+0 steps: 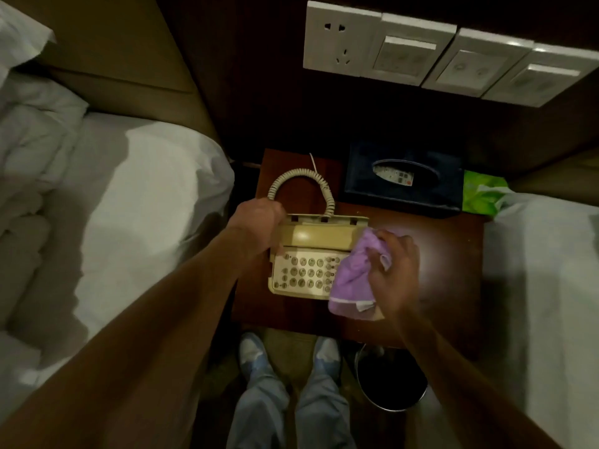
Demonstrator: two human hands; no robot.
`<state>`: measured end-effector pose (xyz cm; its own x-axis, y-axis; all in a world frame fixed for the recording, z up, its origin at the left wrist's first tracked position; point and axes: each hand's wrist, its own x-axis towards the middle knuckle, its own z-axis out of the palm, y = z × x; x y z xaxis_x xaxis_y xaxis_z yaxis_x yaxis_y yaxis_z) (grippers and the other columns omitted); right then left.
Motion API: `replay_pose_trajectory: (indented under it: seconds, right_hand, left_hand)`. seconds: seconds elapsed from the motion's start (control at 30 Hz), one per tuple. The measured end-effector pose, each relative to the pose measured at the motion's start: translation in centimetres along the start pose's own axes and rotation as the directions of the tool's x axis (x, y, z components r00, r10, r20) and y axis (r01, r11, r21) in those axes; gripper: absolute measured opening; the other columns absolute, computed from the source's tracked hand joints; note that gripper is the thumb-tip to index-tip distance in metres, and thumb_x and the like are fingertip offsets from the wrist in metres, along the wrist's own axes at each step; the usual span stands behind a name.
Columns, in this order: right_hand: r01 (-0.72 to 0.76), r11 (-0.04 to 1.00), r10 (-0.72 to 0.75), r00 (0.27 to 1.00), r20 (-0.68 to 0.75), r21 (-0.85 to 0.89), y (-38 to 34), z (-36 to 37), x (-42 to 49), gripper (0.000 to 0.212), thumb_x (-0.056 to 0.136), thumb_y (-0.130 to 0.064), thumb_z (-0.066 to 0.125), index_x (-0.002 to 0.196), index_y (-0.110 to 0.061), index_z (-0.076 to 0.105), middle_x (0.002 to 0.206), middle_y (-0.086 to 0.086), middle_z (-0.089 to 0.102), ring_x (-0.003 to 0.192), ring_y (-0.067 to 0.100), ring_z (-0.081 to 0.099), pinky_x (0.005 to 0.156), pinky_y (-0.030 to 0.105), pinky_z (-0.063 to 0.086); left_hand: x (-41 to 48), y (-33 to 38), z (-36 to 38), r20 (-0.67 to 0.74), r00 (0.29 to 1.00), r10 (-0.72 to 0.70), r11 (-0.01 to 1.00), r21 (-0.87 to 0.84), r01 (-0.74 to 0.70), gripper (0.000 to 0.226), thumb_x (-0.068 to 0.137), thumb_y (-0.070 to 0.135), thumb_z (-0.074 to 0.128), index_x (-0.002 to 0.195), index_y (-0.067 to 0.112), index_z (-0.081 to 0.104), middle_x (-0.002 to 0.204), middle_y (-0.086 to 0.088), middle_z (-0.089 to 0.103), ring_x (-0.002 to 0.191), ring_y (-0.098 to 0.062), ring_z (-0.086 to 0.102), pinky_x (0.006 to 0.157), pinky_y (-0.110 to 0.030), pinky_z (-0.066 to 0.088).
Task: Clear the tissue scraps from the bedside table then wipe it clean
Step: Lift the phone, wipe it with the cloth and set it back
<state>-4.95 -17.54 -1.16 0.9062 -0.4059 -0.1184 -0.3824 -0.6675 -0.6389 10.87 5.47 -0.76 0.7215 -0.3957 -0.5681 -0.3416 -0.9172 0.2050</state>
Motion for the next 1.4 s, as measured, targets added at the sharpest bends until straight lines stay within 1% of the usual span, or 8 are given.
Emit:
replay_pose_trajectory:
  seconds: [0.17, 0.33, 0.5, 0.77, 0.93, 1.1, 1.27, 1.4]
  right_hand:
    - [0.272, 0.945, -0.269, 0.962, 0.038, -0.183, -1.5, -0.4, -2.9, 0.054, 0.074, -0.006, 0.069, 0.125, -0.017, 0.059, 0.119, 0.005, 0.054, 0.109, 0.021, 0.046, 0.084, 0.043, 0.05]
    - [0.57, 0.791, -0.464, 0.796, 0.389, -0.222, -7.2, 7.0, -6.6, 0.065, 0.065, -0.023, 0.081, 0.127, -0.019, 0.059, 0.119, 0.004, 0.059, 0.11, 0.026, 0.049, 0.097, 0.042, 0.046]
    - [0.433, 0.833, -0.261, 0.857, 0.444, -0.345, -8.2, 11.1, -5.6, 0.058, 0.09, -0.019, 0.058, 0.145, -0.012, 0.042, 0.141, 0.014, 0.049, 0.13, 0.035, 0.044, 0.111, 0.046, 0.039]
    - [0.542, 0.762, -0.281, 0.77, 0.573, -0.354, -7.5, 10.1, -7.2, 0.066, 0.071, -0.019, 0.08, 0.132, -0.006, 0.058, 0.128, 0.017, 0.064, 0.12, 0.036, 0.057, 0.109, 0.046, 0.045]
    - [0.468, 0.819, -0.293, 0.838, 0.46, -0.332, -9.3, 11.1, -4.5, 0.062, 0.07, -0.009, 0.079, 0.129, -0.003, 0.059, 0.127, 0.02, 0.064, 0.118, 0.038, 0.06, 0.102, 0.046, 0.05]
    - [0.426, 0.846, -0.232, 0.837, 0.496, -0.322, -8.6, 10.9, -5.7, 0.061, 0.076, -0.016, 0.076, 0.132, -0.006, 0.054, 0.13, 0.021, 0.061, 0.122, 0.038, 0.058, 0.108, 0.046, 0.046]
    - [0.542, 0.789, -0.363, 0.792, 0.49, -0.291, -7.1, 9.5, -5.7, 0.055, 0.079, -0.012, 0.073, 0.131, -0.002, 0.058, 0.125, 0.022, 0.063, 0.117, 0.04, 0.06, 0.101, 0.048, 0.051]
    - [0.53, 0.795, -0.378, 0.813, 0.443, -0.294, -6.5, 7.9, -3.2, 0.055, 0.084, -0.018, 0.065, 0.137, -0.013, 0.052, 0.127, 0.008, 0.058, 0.12, 0.029, 0.049, 0.108, 0.04, 0.039]
  left_hand:
    - [-0.2, -0.6, -0.6, 0.001, 0.999, 0.051, 0.994, -0.097, -0.051, 0.056, 0.076, 0.06, 0.081, 0.117, 0.024, 0.069, 0.111, 0.003, 0.069, 0.099, -0.016, 0.062, 0.081, -0.029, 0.046]
    - [-0.5, -0.1, -0.7, 0.007, 0.986, 0.166, 0.986, 0.024, -0.166, 0.043, 0.089, 0.033, 0.075, 0.129, 0.021, 0.067, 0.132, -0.006, 0.065, 0.103, -0.014, 0.063, 0.086, -0.024, 0.051]
    - [-0.4, 0.8, -1.2, -0.016, 0.996, 0.083, 0.996, 0.046, -0.083, 0.037, 0.077, 0.039, 0.085, 0.108, 0.029, 0.065, 0.116, 0.003, 0.066, 0.106, -0.02, 0.06, 0.081, -0.03, 0.044]
    - [-0.2, 2.2, -2.5, 0.055, 0.994, 0.098, 0.976, 0.188, -0.106, 0.037, 0.08, 0.039, 0.083, 0.106, 0.027, 0.058, 0.116, 0.002, 0.064, 0.104, -0.019, 0.058, 0.088, -0.034, 0.046]
    - [0.0, 2.1, -2.3, 0.053, 0.993, 0.11, 0.976, 0.185, -0.118, 0.038, 0.079, 0.039, 0.084, 0.1, 0.028, 0.055, 0.118, 0.001, 0.065, 0.109, -0.023, 0.06, 0.091, -0.035, 0.049]
    - [0.1, 2.0, -2.0, 0.052, 0.992, 0.111, 0.973, 0.195, -0.12, 0.047, 0.08, 0.04, 0.084, 0.118, 0.025, 0.061, 0.123, 0.001, 0.064, 0.116, -0.022, 0.058, 0.094, -0.034, 0.046]
    - [-0.1, 2.5, -1.7, 0.046, 0.994, 0.1, 0.964, 0.242, -0.109, 0.052, 0.083, 0.037, 0.081, 0.128, 0.024, 0.058, 0.132, -0.001, 0.061, 0.123, -0.023, 0.057, 0.098, -0.033, 0.044]
    - [-0.1, 3.0, -1.9, 0.049, 0.994, 0.101, 0.951, 0.288, -0.11, 0.055, 0.085, 0.038, 0.08, 0.132, 0.024, 0.057, 0.133, -0.001, 0.06, 0.123, -0.023, 0.057, 0.097, -0.033, 0.045]
